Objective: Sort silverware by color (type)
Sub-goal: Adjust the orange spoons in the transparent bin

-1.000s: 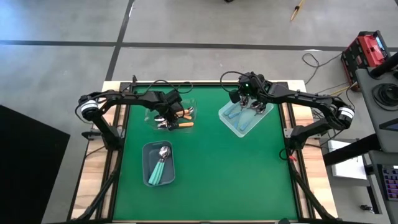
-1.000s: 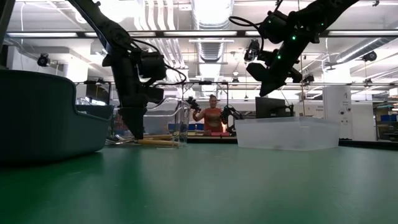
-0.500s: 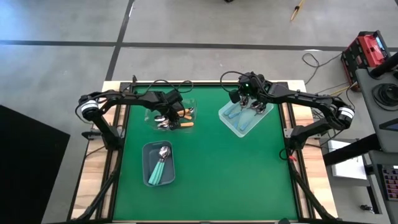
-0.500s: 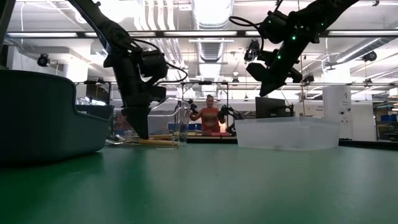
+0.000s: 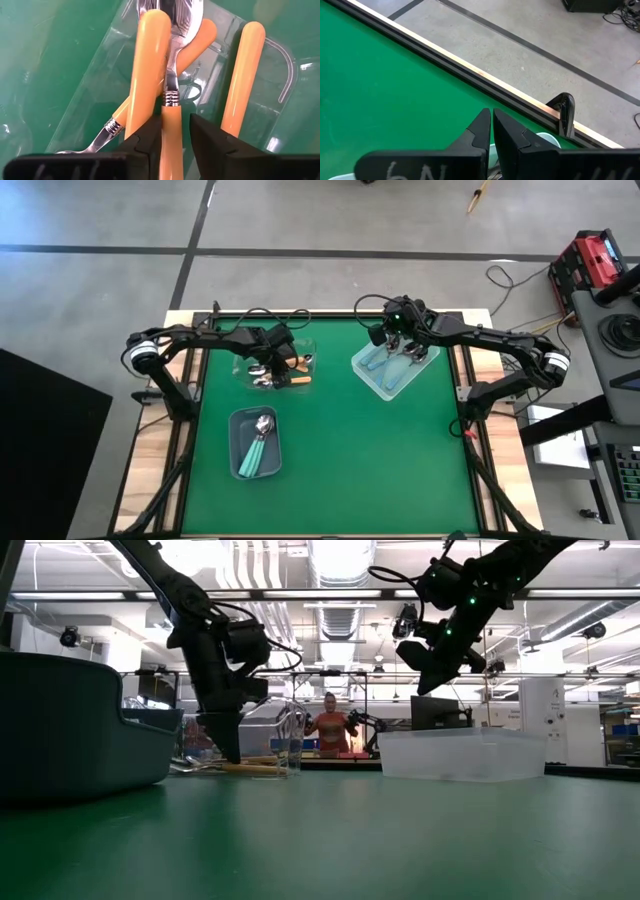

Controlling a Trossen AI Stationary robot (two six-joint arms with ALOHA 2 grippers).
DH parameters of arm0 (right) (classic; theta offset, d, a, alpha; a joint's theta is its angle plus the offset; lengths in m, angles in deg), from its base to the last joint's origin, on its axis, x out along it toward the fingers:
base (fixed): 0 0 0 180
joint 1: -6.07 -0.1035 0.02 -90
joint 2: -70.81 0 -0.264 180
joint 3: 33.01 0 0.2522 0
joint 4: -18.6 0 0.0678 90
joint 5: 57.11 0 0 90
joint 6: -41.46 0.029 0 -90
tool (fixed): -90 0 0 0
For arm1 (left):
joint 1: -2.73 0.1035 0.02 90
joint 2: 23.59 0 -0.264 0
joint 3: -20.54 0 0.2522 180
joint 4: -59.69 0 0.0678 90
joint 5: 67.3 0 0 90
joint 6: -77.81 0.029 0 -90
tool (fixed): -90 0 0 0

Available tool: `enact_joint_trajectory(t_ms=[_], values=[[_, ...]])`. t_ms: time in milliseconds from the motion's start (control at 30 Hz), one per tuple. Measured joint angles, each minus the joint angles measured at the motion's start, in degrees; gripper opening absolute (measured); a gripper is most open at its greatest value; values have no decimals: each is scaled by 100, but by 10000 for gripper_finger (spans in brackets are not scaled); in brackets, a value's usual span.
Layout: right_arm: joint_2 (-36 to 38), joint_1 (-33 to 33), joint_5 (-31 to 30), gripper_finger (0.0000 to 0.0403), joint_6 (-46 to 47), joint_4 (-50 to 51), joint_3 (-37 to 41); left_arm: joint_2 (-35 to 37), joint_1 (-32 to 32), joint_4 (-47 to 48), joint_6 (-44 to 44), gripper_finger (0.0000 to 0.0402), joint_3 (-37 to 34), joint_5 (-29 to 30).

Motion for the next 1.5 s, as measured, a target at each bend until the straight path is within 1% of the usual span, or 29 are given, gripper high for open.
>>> enact_joint_trajectory(t_ms=[400, 600, 800, 1267, 1500], values=[[0, 0, 0, 13, 0, 0, 2, 0, 4, -4, 3, 7, 0, 4], [0, -2, -1, 13, 0, -2, 20, 0, 4, -4, 11, 4, -2, 11], [1, 0, -1, 13, 0, 0, 28, 0, 4, -20, 9, 22, -2, -15], [2, 0, -2, 13, -2, 0, 31, -4, 4, -205, 41, 107, -11, -68], [0, 0, -2, 13, -7, 0, 33, -4, 0, -287, 230, 132, -9, -95]])
